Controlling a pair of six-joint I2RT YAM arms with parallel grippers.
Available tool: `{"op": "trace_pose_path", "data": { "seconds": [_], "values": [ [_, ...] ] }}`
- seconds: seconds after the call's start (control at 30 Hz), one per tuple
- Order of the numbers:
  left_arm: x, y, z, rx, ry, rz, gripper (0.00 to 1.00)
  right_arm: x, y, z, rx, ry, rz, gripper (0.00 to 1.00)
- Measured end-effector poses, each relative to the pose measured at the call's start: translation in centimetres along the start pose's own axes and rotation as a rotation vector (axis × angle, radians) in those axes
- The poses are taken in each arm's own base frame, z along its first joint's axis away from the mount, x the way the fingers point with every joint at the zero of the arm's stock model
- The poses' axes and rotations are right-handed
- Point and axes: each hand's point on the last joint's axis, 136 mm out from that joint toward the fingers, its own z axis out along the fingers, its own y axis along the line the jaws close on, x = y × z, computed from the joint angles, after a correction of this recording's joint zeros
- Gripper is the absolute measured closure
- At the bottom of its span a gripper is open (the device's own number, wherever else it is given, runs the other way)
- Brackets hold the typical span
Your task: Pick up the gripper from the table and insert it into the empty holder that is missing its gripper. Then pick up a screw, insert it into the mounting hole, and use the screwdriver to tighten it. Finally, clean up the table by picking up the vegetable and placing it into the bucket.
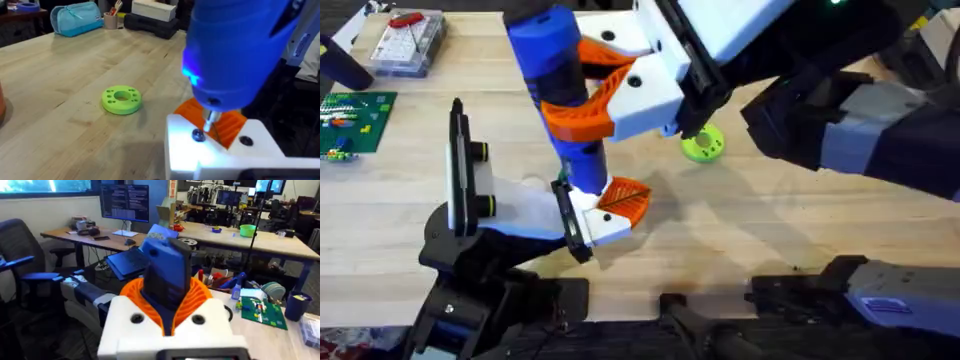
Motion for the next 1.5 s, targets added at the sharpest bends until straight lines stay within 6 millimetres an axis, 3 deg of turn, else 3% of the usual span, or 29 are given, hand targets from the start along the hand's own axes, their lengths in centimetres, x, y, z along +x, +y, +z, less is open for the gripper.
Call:
{"op": "trace_pose_path", "data": {
  "seconds": [1.5],
  "values": [
    [0.01, 0.01, 0.0, 0.0, 0.0, 0.0, 0.985, 0.46, -0.28, -0.12, 0.008, 0.013, 0.002, 0.952]
  ]
}}
